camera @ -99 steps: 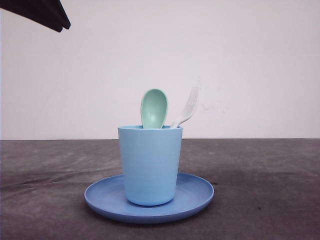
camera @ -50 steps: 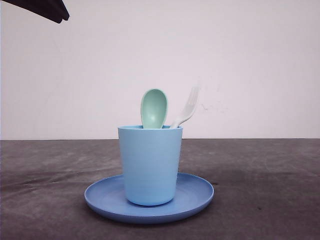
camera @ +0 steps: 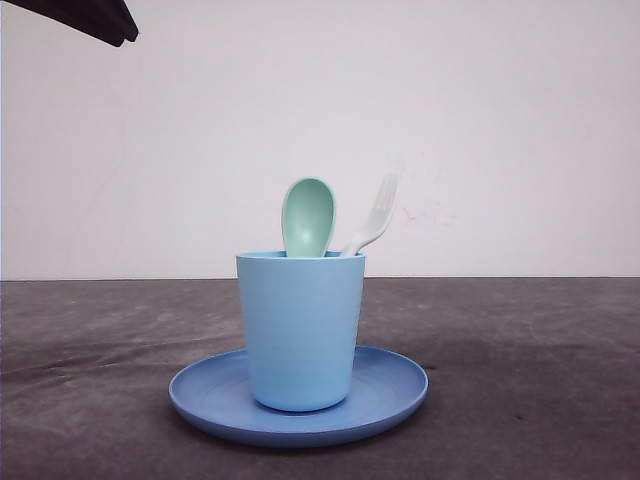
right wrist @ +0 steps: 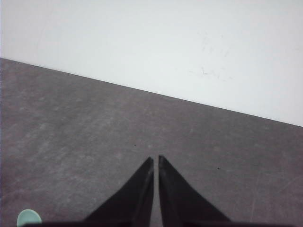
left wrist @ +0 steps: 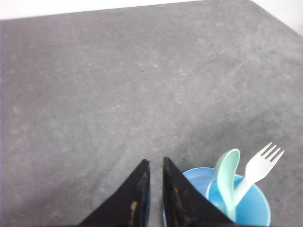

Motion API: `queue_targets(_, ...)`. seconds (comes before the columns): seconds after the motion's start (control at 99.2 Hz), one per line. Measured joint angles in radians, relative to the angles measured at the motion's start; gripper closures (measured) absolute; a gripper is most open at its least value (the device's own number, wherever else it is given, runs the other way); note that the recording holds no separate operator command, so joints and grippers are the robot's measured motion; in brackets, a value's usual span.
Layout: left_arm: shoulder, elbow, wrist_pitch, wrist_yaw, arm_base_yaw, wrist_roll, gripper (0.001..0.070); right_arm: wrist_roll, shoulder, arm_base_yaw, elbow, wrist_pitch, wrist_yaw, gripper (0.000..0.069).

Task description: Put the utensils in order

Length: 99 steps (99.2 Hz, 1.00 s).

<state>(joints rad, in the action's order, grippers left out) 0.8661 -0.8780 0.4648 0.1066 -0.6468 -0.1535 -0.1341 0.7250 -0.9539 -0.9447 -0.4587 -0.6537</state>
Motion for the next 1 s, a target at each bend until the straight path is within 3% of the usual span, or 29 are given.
queue_targets(0.121,-0.012,0.006,-0.065,0.000,0.058,0.100,0.0685,0.000,0.000,0.000,0.000,0.000,0.000,0.0674)
queue_targets(0.212,-0.049,0.047,-0.117,0.000,0.131,0.135,0.0685,0.000,0.000,0.000,0.000,0.000,0.000,0.0674)
queue_targets(0.444,-0.221,0.279,-0.233,0.000,0.357,0.140,0.0685,0.000,0.000,0.000,0.000,0.000,0.000,0.0674)
queue_targets(0.656,-0.468,0.557,-0.266,0.000,0.522,0.140,0.0685,0.000,0.000,0.000,0.000,0.000,0.000,0.0674)
queue_targets(0.766,-0.595,0.679,-0.258,0.000,0.573,0.140,0.0685,0.000,0.000,0.000,0.000,0.000,0.000,0.0674)
queue_targets(0.998,-0.801,0.808,-0.209,0.000,0.613,0.140,0.0685,0.000,0.000,0.000,0.000,0.000,0.000,0.0674)
